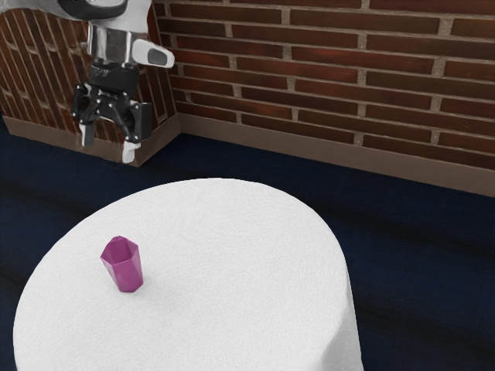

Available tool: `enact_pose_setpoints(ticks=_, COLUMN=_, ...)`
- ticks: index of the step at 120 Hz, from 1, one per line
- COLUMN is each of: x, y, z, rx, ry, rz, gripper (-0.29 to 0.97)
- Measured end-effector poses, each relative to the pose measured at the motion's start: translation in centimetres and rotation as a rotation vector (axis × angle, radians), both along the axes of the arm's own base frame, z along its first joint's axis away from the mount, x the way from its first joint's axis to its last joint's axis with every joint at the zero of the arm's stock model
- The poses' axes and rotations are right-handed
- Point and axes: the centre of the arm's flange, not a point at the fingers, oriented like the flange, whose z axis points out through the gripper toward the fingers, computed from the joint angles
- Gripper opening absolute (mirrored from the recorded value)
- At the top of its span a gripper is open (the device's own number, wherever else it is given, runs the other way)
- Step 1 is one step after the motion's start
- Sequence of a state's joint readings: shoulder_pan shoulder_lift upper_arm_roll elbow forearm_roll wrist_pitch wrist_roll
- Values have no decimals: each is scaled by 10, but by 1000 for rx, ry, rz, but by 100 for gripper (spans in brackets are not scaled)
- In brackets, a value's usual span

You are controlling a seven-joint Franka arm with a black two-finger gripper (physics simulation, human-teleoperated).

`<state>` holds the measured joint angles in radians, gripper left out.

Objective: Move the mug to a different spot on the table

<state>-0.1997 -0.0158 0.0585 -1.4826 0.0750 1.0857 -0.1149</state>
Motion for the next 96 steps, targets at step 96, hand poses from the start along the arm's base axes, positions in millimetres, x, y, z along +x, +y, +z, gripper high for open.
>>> enact_pose_setpoints(ticks=96, x=122, y=151, z=-237, rx=-116, ry=-251, rz=730, gripper=68)
